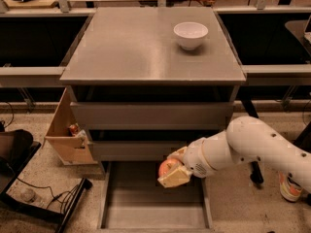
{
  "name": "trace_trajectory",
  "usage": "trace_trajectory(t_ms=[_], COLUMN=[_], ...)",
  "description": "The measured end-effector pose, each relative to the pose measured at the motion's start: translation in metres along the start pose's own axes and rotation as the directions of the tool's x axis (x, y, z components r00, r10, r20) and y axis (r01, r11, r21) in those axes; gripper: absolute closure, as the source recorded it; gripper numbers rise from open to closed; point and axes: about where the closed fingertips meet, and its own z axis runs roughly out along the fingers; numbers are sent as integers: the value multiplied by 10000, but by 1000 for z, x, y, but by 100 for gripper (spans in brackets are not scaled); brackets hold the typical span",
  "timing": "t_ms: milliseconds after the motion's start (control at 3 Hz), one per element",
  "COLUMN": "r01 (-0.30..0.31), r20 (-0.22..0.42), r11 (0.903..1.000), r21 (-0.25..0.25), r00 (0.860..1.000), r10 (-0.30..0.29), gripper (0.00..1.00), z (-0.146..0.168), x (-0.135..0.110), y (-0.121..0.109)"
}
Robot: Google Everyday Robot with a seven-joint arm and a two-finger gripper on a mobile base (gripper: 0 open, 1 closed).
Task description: Pick apple from bottom drawer and place on counter
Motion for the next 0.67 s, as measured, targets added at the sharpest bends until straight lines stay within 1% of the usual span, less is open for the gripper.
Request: trace_trajectory(t_ms=[333, 667], r01=[0, 72], r20=[0, -88], r11=[10000, 9985], r21=[-1, 538], r00=[10000, 9999], r10=[0, -67], gripper=[100, 100], z=[0, -32], x=[0, -37], y=[0, -7])
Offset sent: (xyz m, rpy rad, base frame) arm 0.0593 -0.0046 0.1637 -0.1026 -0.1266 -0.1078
